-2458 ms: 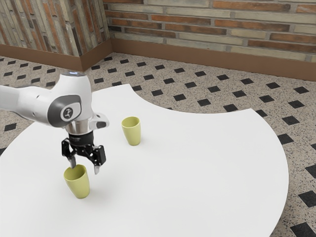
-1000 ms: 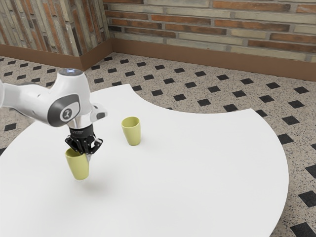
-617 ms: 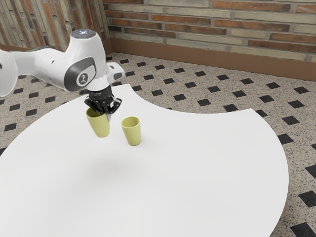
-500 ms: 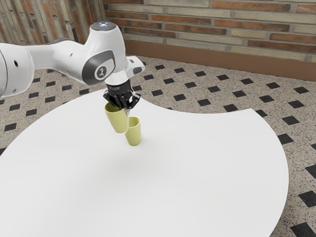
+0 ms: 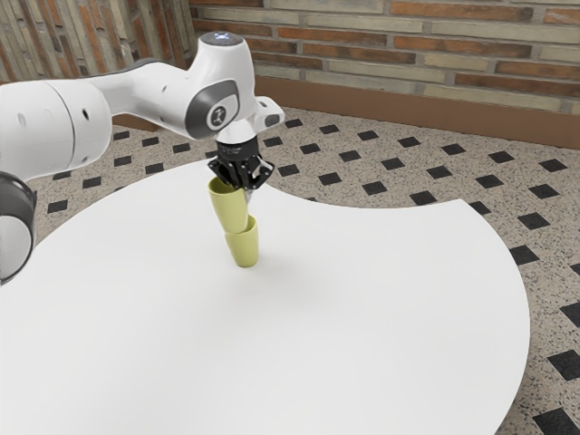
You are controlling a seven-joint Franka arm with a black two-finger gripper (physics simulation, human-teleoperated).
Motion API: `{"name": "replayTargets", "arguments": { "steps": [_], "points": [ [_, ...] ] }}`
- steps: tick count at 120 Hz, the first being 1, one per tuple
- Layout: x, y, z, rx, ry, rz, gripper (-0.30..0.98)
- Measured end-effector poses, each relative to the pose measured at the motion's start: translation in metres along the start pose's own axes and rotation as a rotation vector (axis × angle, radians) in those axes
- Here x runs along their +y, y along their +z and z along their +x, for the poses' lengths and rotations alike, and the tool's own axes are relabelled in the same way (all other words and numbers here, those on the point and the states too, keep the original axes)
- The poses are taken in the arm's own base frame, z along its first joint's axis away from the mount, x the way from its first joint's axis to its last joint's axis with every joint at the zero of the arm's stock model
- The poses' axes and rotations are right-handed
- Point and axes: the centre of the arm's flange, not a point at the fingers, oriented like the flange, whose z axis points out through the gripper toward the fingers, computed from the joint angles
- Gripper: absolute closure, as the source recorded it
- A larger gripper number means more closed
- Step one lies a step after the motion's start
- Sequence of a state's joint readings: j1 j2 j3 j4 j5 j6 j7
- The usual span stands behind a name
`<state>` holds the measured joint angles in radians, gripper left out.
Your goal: Place the right cup onto the left cup
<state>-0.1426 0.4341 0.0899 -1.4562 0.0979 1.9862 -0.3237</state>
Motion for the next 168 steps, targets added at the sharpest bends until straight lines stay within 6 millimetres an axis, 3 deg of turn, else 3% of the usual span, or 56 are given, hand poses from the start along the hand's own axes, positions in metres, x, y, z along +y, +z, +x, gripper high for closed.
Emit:
{"name": "replayTargets", "arguments": {
  "steps": [63,104,134,155,168],
  "points": [
    [-0.02,0.028,0.042,0.011,0.042,0.0,0.78],
    [-0.014,0.036,0.043,0.003,0.085,-0.016,0.78],
    [-0.015,0.054,0.042,-0.023,0.094,-0.025,0.78],
    [-0.01,0.051,0.041,-0.019,0.109,-0.034,0.41],
    [-0.009,0.033,0.038,-0.001,0.119,-0.035,0.24]
  ]
}}
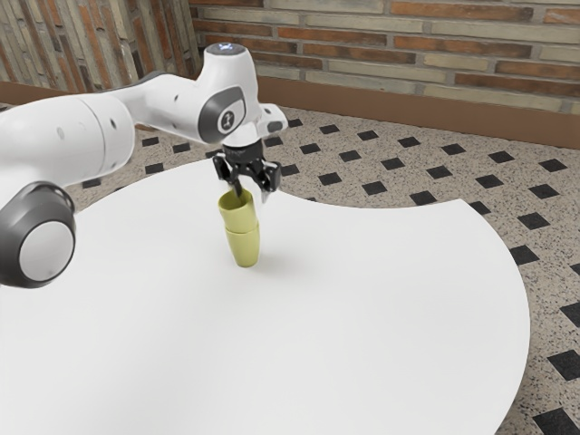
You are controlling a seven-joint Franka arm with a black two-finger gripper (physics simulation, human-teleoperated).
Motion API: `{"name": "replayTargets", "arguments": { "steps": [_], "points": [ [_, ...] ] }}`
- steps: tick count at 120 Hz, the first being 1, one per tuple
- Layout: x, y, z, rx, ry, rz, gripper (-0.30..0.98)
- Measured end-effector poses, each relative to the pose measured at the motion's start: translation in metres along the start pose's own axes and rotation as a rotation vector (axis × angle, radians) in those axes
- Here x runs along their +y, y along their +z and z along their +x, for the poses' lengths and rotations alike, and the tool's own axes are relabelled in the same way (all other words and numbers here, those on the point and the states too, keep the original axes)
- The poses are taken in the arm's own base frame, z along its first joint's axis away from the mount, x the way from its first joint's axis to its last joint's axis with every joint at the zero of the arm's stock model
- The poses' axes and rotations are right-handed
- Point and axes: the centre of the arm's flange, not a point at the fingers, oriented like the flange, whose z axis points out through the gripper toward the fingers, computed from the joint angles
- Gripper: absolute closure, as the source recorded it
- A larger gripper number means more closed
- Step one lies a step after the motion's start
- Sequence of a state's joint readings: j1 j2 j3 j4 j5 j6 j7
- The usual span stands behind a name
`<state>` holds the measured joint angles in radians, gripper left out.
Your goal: Place the right cup onto the left cup
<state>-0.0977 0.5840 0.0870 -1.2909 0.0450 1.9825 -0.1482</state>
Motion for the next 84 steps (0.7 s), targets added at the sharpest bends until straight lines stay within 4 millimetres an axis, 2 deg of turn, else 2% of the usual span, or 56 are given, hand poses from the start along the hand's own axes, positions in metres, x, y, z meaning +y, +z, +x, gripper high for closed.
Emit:
{"name": "replayTargets", "arguments": {
  "steps": [22,29,39,53,67,84],
  "points": [
    [0.004,-0.041,-0.023,0.017,0.021,-0.006,0.1],
    [0.011,-0.062,-0.031,0.035,0.035,-0.011,0.08],
    [0.012,-0.079,-0.042,0.044,0.046,-0.006,0.05],
    [0.014,-0.115,-0.059,0.058,0.084,0.03,0.03],
    [0.009,-0.139,-0.094,0.04,0.121,0.059,0.02],
    [-0.001,-0.149,-0.135,0.007,0.131,0.066,0.01]
  ]
}}
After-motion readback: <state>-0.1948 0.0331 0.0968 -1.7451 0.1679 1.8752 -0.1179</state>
